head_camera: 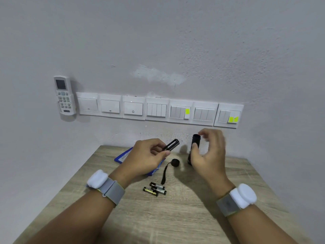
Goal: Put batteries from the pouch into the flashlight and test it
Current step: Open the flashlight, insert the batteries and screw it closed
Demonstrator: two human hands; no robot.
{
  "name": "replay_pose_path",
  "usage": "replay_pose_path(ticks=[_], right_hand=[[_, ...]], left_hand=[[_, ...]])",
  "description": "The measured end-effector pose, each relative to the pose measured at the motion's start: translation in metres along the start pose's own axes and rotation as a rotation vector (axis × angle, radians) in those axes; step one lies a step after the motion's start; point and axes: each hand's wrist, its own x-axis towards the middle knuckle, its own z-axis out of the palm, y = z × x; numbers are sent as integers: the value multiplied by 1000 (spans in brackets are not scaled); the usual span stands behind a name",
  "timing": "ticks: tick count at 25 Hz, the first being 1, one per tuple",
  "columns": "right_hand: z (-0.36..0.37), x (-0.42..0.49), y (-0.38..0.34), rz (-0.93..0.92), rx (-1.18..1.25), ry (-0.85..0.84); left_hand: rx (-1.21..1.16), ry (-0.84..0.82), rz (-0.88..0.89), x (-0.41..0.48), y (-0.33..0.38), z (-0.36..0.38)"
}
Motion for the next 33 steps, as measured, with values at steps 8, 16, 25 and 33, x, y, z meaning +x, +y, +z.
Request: replay_pose_path(ticks=[8,16,25,33], right_hand=[[22,-17,-15,451,381,-320],[16,-12,-19,575,503,-437],[17,-13,-18,575,645,-464],[14,-14,-23,550,646,-503]], left_hand=[[9,-61,128,-2,1,5],[169,-164,224,-3,1,1],[247,-157,353,-4,-1,-4],[229,-109,436,-1,0,-4]])
